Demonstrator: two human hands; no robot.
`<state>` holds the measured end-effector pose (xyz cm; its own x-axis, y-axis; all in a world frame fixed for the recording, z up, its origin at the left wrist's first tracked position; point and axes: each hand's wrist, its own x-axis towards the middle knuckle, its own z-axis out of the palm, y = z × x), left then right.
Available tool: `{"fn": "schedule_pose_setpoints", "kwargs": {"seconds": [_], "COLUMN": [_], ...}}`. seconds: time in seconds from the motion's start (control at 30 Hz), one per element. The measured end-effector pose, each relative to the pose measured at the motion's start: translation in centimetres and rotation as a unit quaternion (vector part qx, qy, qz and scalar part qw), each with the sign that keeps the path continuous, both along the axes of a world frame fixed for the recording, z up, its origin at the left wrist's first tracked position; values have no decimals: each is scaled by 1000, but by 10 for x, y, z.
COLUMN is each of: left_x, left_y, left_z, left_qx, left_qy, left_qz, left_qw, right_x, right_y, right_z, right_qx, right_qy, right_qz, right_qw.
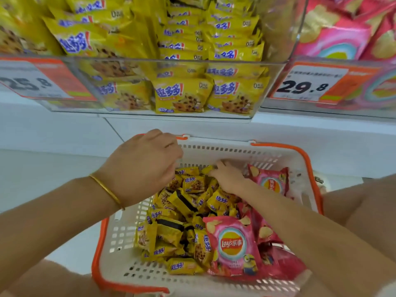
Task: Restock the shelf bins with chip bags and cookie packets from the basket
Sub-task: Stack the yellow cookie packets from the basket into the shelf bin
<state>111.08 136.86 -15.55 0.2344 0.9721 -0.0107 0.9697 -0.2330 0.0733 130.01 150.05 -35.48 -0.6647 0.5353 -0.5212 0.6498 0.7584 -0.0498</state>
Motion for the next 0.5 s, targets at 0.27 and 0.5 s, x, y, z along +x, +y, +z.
{"fn": "schedule_pose_setpoints", "kwargs": {"seconds": [0.27, 0.5], "left_x": [-2, 9], "left_y": [13, 24], "left_z": [-11, -1], "left_qx": [-49, -184], "left_qy": [-3, -91], "left_qz": [8, 114], "left_qw": [999, 972], "right_x": [-8, -3], "right_y": [2, -23], "right_z": [-5, 132], "right_qx": [-6, -225], "right_qy": [134, 428], "right_qz": [-44, -226], "right_qw": [990, 846]}}
